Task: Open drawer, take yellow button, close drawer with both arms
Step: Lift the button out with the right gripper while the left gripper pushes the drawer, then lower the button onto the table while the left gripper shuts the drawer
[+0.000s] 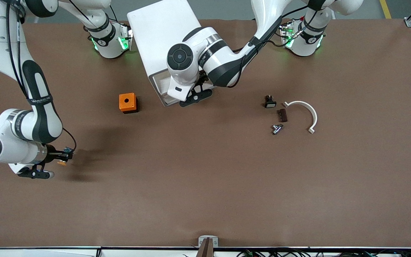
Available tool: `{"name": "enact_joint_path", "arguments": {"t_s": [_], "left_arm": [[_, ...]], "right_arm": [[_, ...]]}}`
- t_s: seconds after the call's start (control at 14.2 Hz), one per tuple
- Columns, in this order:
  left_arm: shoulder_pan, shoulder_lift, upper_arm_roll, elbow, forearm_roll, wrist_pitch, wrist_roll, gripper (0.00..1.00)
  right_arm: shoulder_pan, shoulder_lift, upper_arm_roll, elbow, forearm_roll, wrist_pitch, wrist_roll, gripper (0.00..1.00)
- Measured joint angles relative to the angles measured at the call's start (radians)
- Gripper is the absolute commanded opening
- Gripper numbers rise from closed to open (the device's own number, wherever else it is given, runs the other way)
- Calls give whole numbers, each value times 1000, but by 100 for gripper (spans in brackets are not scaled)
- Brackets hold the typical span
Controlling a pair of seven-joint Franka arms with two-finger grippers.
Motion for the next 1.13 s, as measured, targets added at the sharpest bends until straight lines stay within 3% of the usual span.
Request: {"name": "enact_joint_path", "arguments": {"t_s": [0.14,0.42,0.85,1.13], "left_arm": [[-4,4,0,-2,-58,-13,0,99],[-4,19,0,-6,-169,-32,0,99],[2,25,1,-10,-216,-40,0,99],[16,22,8,-2,-219,-40,-1,99]], "right_arm": [[0,33,3,1,0,25,-1,31],[4,44,9,9,-2,29,-1,97],[6,36,12,37,-2,31,-7,100],[9,-49,15,53,-2,0,-23,100]]}}
